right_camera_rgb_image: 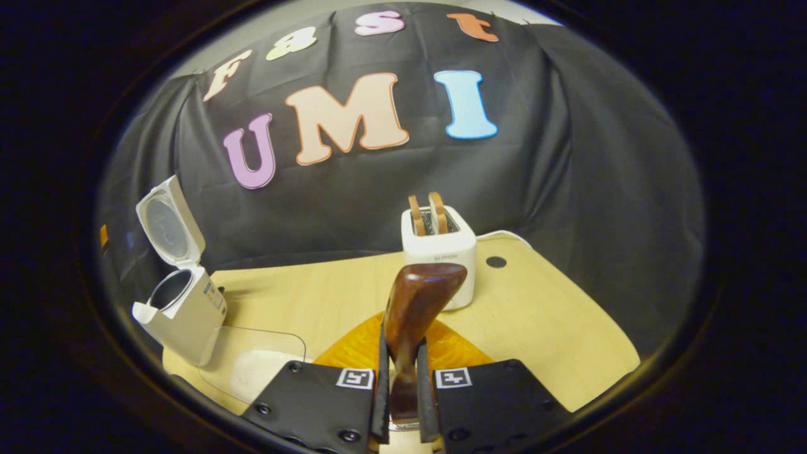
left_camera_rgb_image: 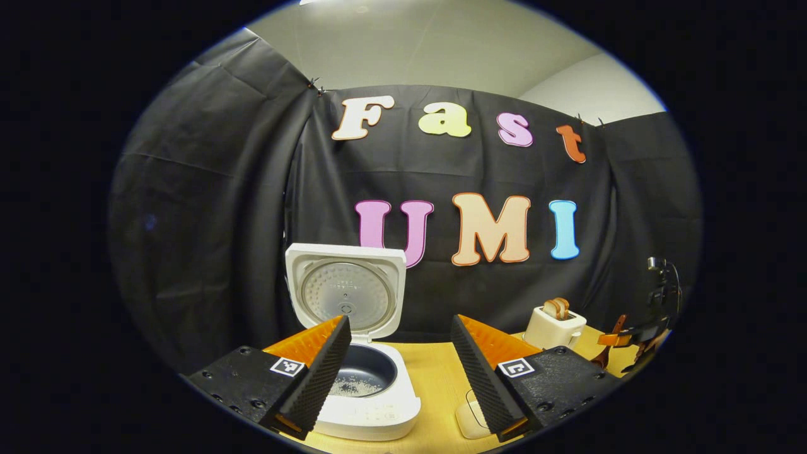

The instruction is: Close the left gripper, press the button to open the rice cooker; take a wooden spoon from the chopstick holder with the right hand, scoop a spoonful of rice and pour it into the rice cooker, then put the wooden spoon back into the chopstick holder.

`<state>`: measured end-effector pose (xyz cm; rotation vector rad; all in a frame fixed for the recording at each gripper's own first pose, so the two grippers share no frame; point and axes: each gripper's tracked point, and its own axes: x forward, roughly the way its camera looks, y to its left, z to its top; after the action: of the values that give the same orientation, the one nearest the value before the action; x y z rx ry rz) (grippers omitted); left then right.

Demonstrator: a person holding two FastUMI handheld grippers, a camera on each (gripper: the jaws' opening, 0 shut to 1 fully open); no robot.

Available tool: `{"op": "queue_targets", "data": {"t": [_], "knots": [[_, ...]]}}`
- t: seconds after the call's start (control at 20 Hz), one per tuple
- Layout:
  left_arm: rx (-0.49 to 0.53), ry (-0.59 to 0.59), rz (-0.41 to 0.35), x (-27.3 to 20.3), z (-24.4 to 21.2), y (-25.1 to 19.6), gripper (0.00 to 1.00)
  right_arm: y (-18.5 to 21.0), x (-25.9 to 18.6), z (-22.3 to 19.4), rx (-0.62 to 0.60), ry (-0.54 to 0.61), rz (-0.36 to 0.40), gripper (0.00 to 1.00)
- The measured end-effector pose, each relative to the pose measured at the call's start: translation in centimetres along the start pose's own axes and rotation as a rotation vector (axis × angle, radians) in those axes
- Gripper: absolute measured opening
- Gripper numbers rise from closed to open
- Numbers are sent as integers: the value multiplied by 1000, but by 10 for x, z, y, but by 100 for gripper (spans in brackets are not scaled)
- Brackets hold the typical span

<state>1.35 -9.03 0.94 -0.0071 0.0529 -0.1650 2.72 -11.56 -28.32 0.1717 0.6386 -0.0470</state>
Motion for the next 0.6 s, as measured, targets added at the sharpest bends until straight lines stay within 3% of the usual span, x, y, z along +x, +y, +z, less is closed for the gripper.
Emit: {"op": "queue_targets", "data": {"t": [0.25, 0.45, 0.6], "knots": [[9, 12, 5, -3, -1, 0, 95, -12, 7, -48, 99, 111, -2, 21], [21, 14, 4, -2, 0, -1, 95, -24, 7, -46, 135, 108, -28, 20], [29, 9, -2, -1, 3, -4, 95, -39, -1, -35, 72, 57, -85, 41]]}}
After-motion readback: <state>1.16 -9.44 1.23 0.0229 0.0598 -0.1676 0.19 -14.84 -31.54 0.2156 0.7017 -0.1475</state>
